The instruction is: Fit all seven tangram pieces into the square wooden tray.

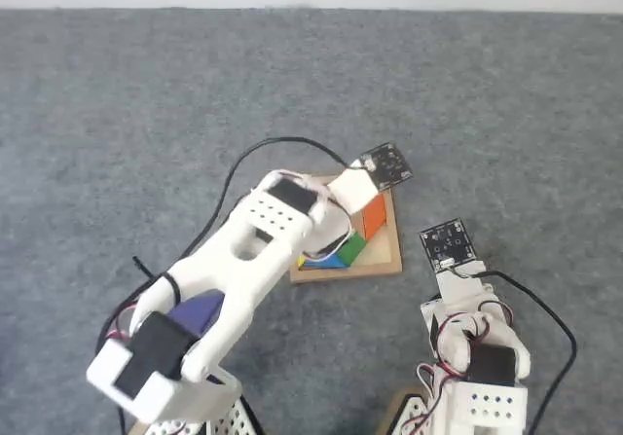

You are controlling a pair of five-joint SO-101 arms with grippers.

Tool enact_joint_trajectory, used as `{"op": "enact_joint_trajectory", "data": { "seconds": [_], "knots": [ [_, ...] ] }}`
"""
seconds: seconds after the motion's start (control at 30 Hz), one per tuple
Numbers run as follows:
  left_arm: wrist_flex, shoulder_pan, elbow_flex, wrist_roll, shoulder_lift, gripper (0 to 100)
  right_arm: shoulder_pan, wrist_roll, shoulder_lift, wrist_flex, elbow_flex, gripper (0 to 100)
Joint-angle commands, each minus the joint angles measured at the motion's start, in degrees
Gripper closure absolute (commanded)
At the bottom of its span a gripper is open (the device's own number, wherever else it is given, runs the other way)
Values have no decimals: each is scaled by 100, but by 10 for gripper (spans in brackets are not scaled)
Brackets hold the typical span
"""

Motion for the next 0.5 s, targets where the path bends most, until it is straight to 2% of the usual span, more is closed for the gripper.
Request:
{"op": "enact_joint_trajectory", "data": {
  "seconds": [0.0,0.3,0.47],
  "knots": [
    [-316,18,321,545,-334,900,-22,44,-92,4,97,991],
    [-589,-26,963,624,-273,900,-22,44,-92,4,97,991],
    [-677,-510,945,668,-615,900,-22,44,-92,4,97,991]
  ]
}}
